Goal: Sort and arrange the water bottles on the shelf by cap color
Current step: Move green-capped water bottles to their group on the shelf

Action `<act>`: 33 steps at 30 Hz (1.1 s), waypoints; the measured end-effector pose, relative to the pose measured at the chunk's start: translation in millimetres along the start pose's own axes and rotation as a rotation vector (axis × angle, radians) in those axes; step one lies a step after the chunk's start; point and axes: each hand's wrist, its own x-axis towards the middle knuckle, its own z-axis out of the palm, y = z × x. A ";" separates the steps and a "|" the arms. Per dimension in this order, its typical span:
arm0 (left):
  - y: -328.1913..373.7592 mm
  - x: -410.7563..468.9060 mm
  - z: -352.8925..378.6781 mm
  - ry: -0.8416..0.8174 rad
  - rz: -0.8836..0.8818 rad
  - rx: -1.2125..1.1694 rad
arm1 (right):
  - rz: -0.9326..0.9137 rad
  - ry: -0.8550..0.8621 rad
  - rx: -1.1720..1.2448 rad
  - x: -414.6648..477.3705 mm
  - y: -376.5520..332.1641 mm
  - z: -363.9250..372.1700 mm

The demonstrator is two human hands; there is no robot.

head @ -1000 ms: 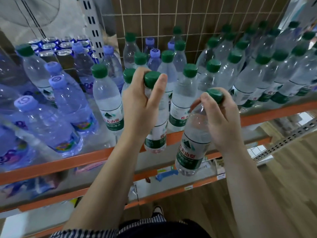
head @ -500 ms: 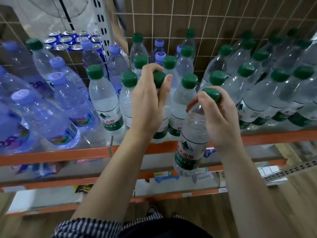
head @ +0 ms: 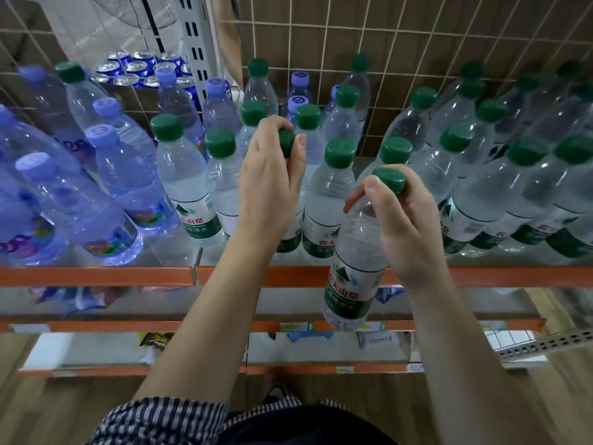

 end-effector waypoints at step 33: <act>31.1 91.8 -14.6 -0.293 0.139 0.244 | -0.359 0.142 0.046 166.5 -162.7 -61.2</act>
